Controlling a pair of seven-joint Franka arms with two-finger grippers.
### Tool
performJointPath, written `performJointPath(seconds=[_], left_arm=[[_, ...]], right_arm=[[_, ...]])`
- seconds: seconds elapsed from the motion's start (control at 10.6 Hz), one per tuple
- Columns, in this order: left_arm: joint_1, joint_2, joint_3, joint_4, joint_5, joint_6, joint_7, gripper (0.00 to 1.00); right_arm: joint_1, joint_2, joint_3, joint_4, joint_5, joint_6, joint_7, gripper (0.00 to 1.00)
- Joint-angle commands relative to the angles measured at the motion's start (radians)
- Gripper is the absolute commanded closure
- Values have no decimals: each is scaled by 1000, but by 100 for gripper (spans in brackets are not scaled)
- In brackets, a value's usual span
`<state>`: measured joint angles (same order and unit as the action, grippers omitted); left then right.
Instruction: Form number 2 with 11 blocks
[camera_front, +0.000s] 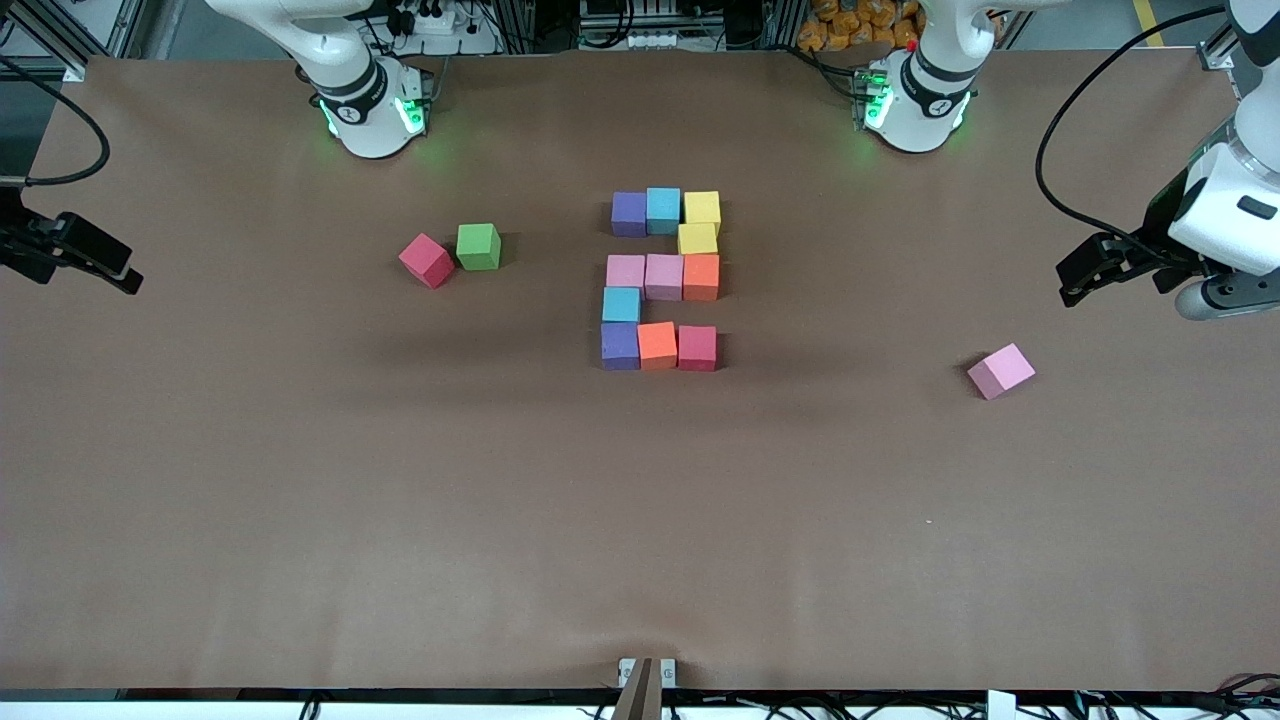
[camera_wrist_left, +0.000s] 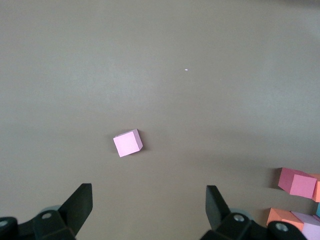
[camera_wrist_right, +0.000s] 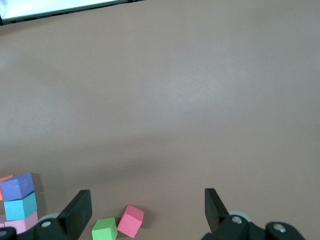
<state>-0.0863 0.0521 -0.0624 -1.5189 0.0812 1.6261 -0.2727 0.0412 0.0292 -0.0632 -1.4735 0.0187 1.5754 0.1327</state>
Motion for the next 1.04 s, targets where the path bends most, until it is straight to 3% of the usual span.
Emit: performJointPath(seconds=[0.0, 0.94], left_arm=[[4, -9, 4, 16, -34, -32, 24, 0], [4, -15, 3, 16, -78, -121, 92, 0]], right_arm=[[-6, 0, 3, 19, -8, -6, 2, 0], [-15, 0, 5, 19, 4, 12, -1, 0]])
